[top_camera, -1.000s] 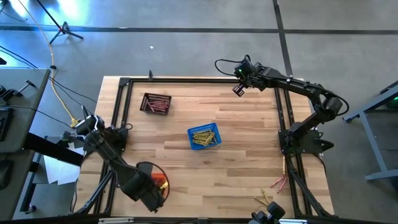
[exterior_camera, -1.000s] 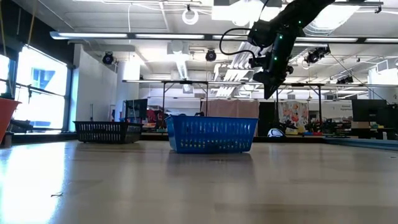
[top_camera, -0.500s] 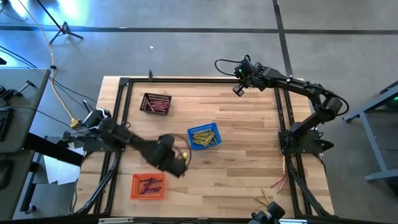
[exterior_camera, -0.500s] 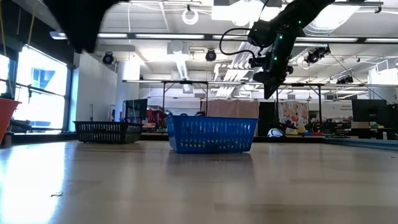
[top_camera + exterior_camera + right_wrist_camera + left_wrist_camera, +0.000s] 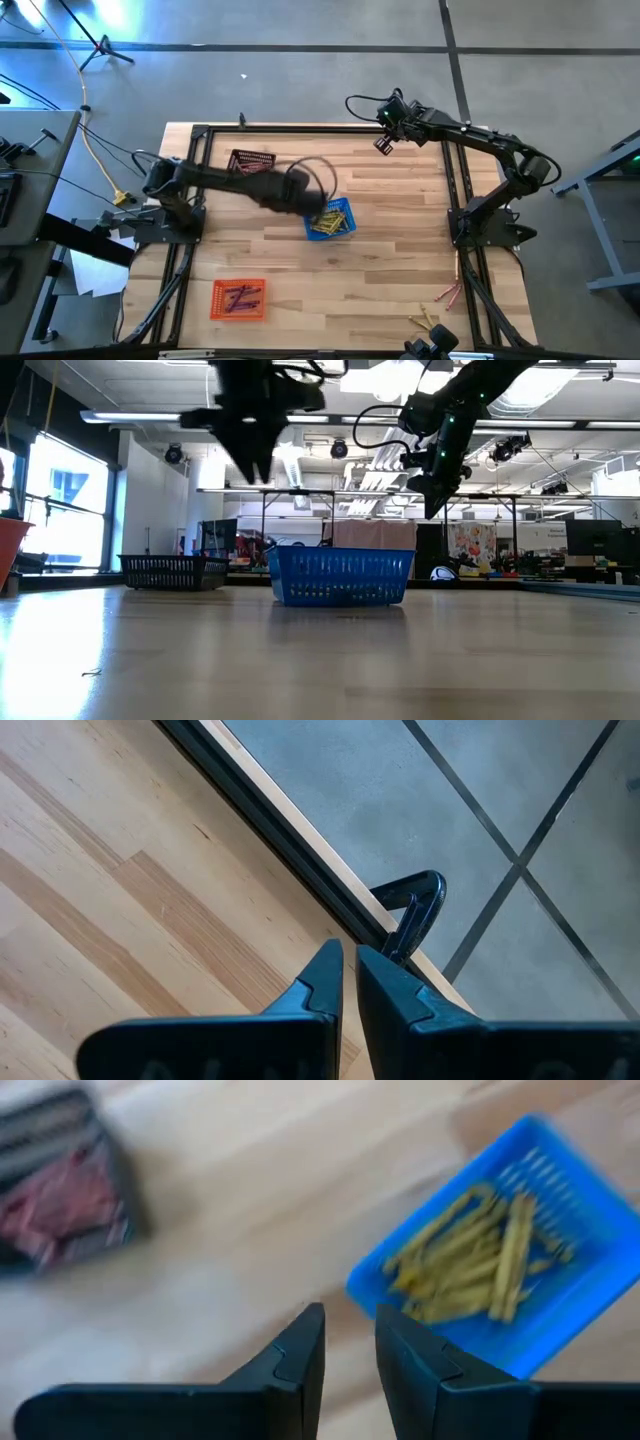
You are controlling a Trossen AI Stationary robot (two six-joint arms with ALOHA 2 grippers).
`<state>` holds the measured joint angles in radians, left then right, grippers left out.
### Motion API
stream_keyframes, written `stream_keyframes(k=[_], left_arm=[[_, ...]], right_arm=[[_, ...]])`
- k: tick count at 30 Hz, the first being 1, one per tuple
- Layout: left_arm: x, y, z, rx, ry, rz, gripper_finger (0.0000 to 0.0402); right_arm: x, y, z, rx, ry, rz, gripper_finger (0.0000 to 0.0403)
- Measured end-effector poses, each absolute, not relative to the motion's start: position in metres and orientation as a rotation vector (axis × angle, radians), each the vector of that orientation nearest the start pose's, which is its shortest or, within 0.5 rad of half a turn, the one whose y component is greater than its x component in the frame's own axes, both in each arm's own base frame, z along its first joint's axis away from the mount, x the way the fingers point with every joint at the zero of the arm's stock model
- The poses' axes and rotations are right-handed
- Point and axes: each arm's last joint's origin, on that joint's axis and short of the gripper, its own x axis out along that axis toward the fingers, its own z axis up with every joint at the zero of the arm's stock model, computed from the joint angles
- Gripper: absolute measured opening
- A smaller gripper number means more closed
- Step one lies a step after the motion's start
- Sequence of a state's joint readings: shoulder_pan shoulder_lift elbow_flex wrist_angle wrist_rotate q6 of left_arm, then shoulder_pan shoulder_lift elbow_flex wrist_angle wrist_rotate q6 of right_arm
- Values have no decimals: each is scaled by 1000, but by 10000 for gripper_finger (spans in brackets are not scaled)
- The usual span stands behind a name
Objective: Sort crayons
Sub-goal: Put the yellow crayon into the blue basket
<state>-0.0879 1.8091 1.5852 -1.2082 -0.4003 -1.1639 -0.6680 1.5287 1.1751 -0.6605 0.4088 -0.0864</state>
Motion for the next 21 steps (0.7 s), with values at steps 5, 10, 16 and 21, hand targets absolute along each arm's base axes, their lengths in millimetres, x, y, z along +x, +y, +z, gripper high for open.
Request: stream_keyframes(k=[5, 10, 16, 21], left_arm=[[364, 15, 274, -540, 973, 858, 76], [373, 39, 278, -490, 930, 766, 76], [371, 60, 278, -430, 988, 688, 76], [368, 69, 277, -356, 1047, 608, 76]], right_arm=[[236, -201, 259, 66, 1093, -932, 16], [236, -201, 259, 66, 1093, -932, 16], [236, -201, 259, 66, 1092, -932, 16], [239, -202, 260, 85, 1049, -898, 16]])
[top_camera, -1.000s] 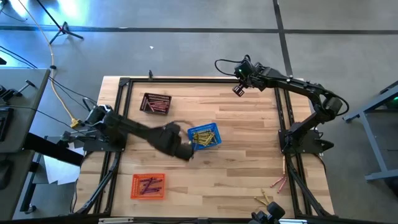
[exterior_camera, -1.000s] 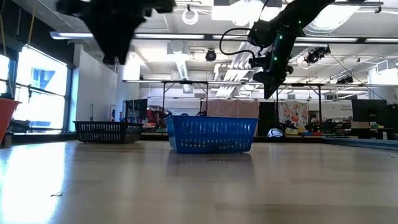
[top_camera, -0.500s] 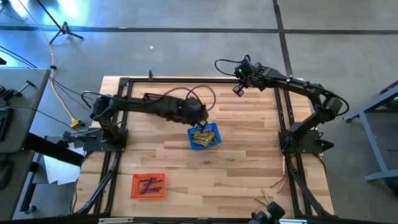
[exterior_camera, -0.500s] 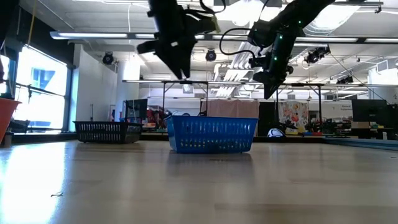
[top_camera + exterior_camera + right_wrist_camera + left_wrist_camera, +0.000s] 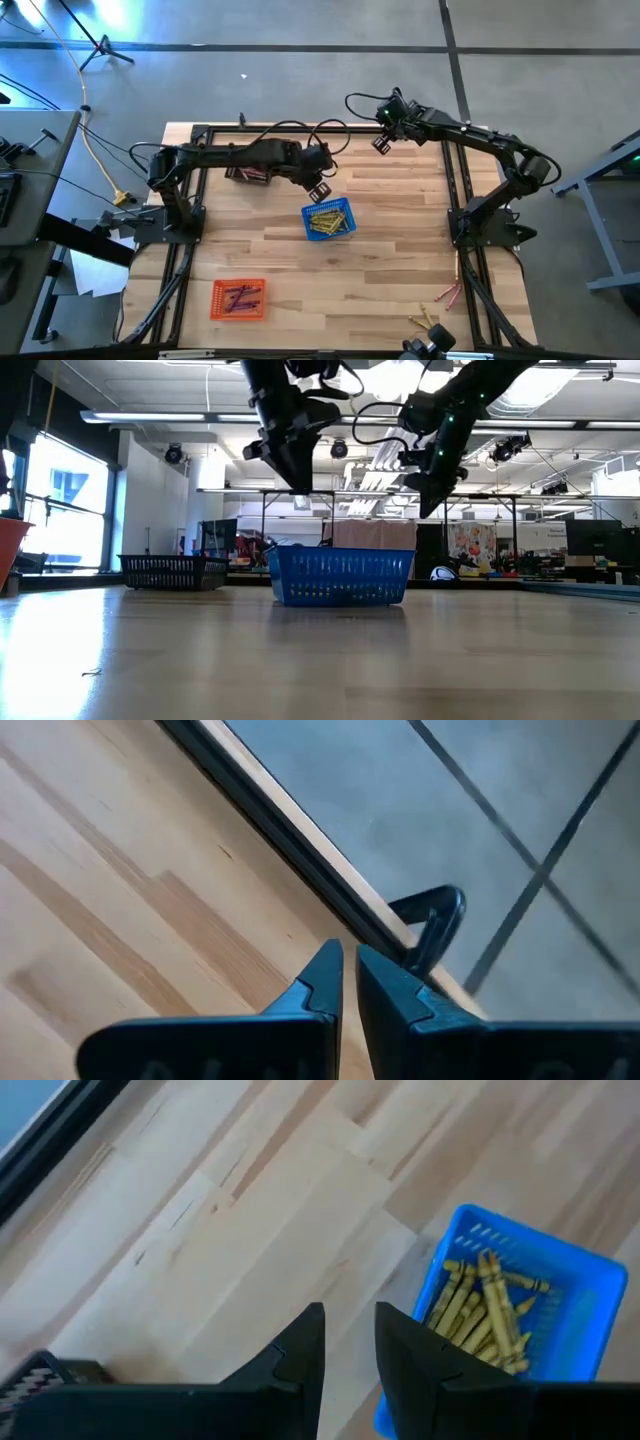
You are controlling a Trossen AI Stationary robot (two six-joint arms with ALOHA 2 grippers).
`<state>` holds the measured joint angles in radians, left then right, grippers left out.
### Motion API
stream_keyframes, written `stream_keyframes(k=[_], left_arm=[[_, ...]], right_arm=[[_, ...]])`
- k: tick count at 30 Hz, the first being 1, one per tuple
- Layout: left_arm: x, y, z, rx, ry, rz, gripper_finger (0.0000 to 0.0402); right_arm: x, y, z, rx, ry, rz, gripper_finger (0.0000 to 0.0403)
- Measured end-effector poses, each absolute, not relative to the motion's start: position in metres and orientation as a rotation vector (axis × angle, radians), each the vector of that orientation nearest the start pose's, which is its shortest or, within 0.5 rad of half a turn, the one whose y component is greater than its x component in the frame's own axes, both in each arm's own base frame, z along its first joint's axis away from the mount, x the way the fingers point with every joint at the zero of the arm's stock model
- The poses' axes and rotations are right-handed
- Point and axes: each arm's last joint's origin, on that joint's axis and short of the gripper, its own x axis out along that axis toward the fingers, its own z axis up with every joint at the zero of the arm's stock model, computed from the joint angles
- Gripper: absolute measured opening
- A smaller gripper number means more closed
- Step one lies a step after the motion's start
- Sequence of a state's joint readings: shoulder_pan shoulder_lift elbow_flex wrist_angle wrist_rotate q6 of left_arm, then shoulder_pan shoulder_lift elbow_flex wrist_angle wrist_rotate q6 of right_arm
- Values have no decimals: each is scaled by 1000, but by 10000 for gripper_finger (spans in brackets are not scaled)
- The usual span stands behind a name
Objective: Sort crayons
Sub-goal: Put the yellow crayon into the blue basket
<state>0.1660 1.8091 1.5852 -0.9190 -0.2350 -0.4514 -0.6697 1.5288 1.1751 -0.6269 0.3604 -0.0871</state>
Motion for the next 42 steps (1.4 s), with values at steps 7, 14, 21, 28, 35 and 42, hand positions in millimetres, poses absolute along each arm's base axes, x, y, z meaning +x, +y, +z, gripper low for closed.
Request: stream_keyframes(k=[7, 14, 21, 28, 35, 42], left_arm=[[366, 79, 276, -243, 1109, 449, 76], [351, 102, 273, -177, 1227, 448, 76], [338, 122, 272, -142, 1303, 442, 76], [332, 143, 272, -118, 1295, 448, 76], [343, 169, 281, -78, 1072, 378, 76], [333, 205, 292, -188, 878, 333, 76]], right_arm=[[239, -199, 258, 321, 961, -917, 16], [235, -188, 254, 471, 1031, -616, 16], [182, -148, 316, 413, 865, -689, 16], [105, -77, 315, 638, 352, -763, 16], [99, -41, 288, 776, 118, -475, 16], [122, -10, 257, 968, 531, -177, 16]])
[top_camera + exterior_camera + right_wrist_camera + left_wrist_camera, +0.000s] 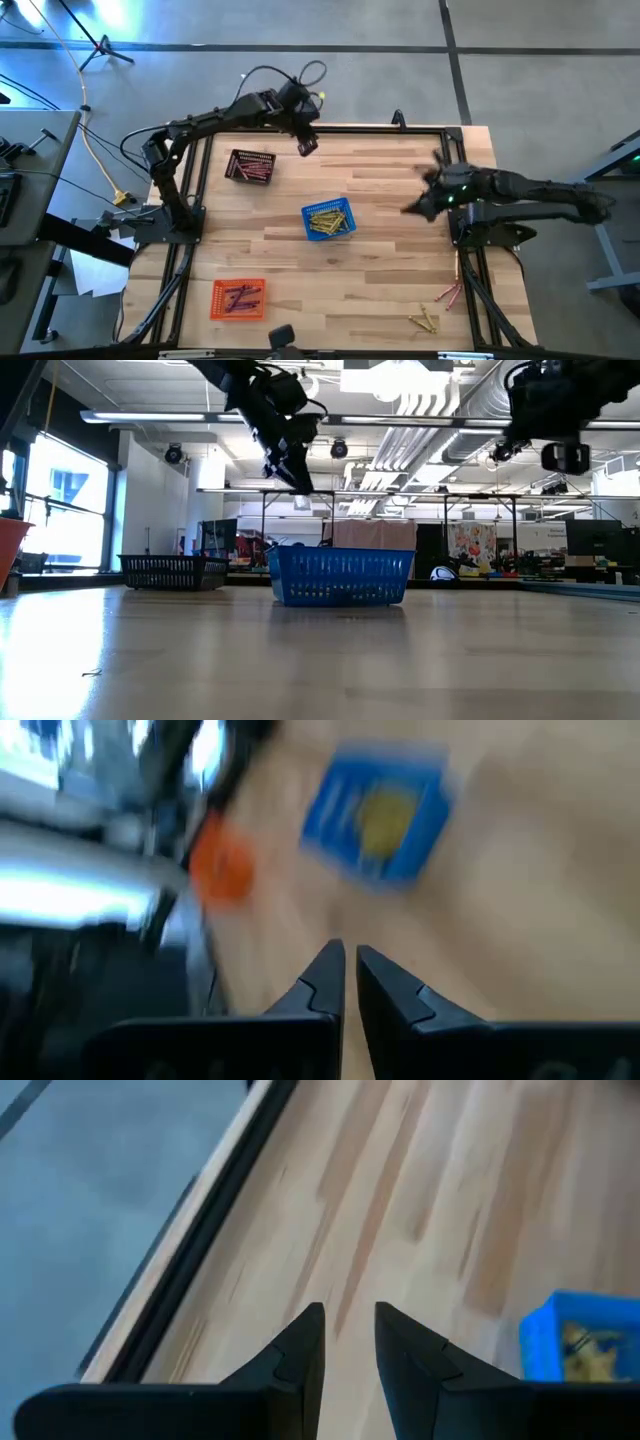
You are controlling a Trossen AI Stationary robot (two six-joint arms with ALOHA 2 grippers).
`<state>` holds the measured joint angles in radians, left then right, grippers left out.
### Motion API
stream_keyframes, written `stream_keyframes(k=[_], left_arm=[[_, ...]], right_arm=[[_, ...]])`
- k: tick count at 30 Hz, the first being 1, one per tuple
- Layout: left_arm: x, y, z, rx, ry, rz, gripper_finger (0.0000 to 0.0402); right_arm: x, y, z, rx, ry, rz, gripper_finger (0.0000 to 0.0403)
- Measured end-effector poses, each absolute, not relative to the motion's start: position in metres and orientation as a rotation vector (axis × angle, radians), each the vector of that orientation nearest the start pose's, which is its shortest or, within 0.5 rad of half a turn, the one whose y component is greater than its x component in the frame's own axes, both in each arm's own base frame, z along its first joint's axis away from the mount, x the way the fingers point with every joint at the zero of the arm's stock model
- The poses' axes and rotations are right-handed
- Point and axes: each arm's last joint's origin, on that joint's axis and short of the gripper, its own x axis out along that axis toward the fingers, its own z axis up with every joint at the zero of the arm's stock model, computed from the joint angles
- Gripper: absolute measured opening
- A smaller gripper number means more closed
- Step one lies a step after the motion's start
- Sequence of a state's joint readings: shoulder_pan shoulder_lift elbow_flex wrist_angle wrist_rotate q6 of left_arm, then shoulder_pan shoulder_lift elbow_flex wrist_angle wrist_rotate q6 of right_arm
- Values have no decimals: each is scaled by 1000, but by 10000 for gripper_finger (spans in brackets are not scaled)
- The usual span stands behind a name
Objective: Sort crayons
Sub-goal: Put the yellow crayon into the blue basket
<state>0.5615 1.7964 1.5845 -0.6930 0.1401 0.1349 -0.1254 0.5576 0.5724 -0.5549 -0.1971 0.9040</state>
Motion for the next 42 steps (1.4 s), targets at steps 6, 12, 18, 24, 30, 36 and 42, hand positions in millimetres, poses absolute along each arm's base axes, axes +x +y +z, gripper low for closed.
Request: stream_keyframes(k=[6, 12, 18, 24, 30, 36, 42], left_arm=[[318, 216, 318, -211, 697, 182, 76], [305, 198, 365, -108, 466, -12, 76], [276, 168, 412, 90, 332, -67, 76], [230, 143, 455, 247, 206, -33, 76], [180, 117, 489, 336, 93, 34, 76], [137, 90, 511, 402, -2, 99, 76], [103, 63, 524, 379, -90, 117, 76]], right_arm=[[134, 24, 237, 1065, 941, 25, 16], [149, 63, 219, 1036, 1195, 126, 16], [170, 114, 204, 1118, 1280, 220, 16], [179, 146, 177, 1226, 1426, 121, 16], [177, 162, 161, 1308, 1578, -31, 21], [176, 174, 160, 1302, 1609, -47, 62], [166, 179, 147, 1245, 1692, -158, 111]])
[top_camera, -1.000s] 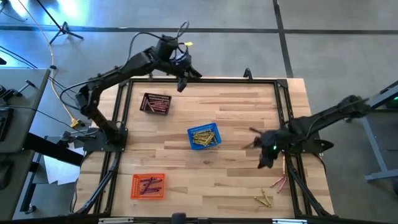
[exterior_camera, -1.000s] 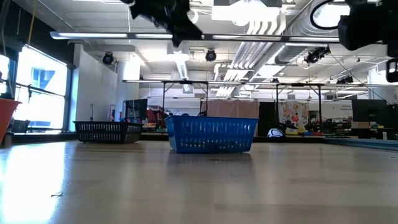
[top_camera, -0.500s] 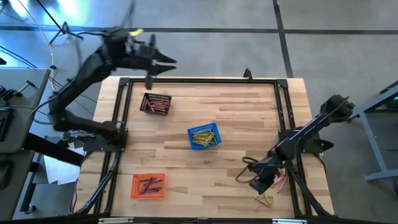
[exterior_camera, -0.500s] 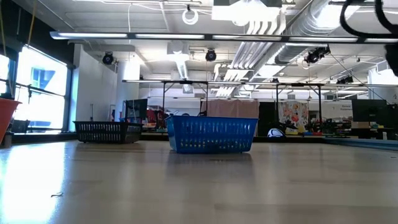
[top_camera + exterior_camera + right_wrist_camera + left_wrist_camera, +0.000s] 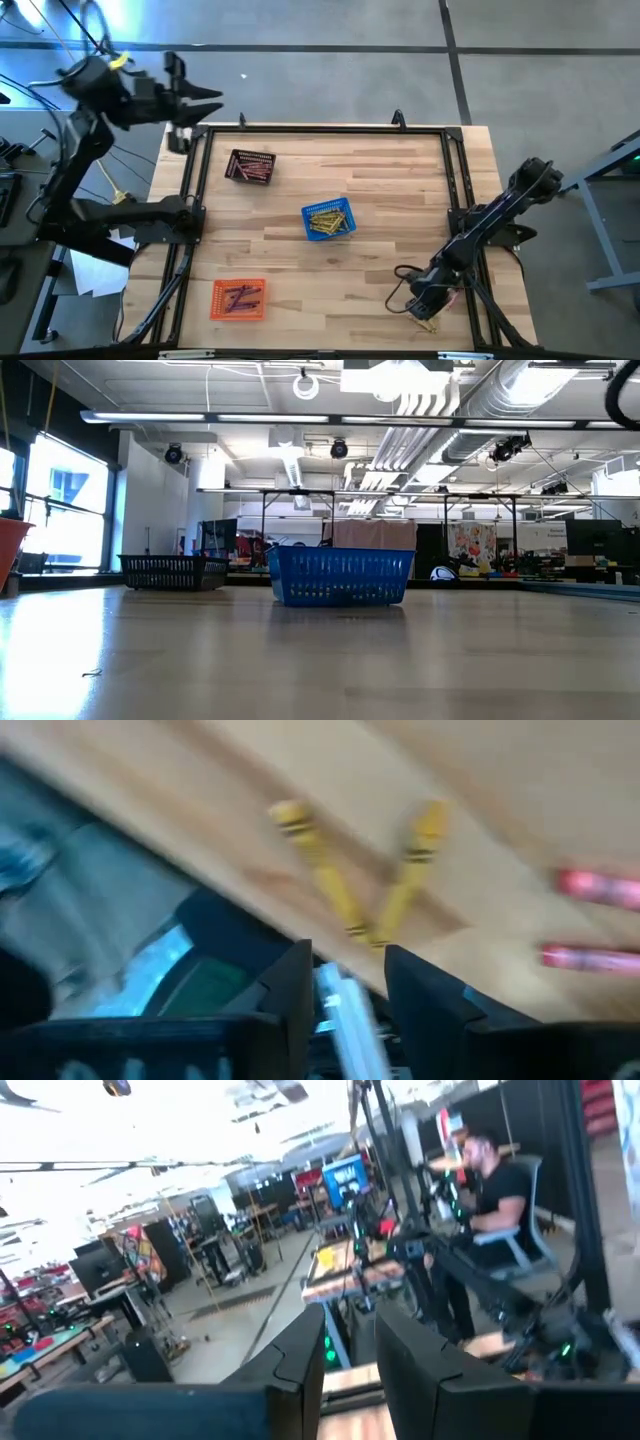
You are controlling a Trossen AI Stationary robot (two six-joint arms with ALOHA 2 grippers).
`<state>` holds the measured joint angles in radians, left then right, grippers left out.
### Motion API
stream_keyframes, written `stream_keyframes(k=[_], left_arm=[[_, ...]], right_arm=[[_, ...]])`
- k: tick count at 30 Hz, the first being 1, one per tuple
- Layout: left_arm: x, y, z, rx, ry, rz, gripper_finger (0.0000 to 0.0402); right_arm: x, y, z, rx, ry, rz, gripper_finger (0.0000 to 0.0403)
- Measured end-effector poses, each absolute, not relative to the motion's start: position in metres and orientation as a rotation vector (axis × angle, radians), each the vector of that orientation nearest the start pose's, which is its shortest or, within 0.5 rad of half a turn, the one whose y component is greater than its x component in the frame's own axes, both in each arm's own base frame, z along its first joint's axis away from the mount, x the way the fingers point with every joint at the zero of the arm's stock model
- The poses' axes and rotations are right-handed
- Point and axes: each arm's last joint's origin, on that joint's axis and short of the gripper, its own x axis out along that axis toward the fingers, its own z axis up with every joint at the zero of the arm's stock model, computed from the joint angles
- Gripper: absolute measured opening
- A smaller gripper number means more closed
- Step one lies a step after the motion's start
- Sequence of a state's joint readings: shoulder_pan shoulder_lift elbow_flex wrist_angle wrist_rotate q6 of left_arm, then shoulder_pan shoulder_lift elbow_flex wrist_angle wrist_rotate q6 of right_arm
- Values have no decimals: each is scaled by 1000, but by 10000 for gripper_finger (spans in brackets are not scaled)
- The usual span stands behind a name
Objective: Sort crayons
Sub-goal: Put the yellow crayon into the blue basket
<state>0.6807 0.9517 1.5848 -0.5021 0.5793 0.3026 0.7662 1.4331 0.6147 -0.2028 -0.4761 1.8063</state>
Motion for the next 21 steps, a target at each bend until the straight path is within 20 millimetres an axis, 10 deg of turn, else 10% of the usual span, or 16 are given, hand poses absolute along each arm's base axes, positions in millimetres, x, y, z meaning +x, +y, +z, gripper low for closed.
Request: stream_keyframes(k=[21], left_arm=[[50, 22, 548, 260, -355, 142, 76]], right_arm=[[162, 184, 105, 1098, 1827, -345, 123]])
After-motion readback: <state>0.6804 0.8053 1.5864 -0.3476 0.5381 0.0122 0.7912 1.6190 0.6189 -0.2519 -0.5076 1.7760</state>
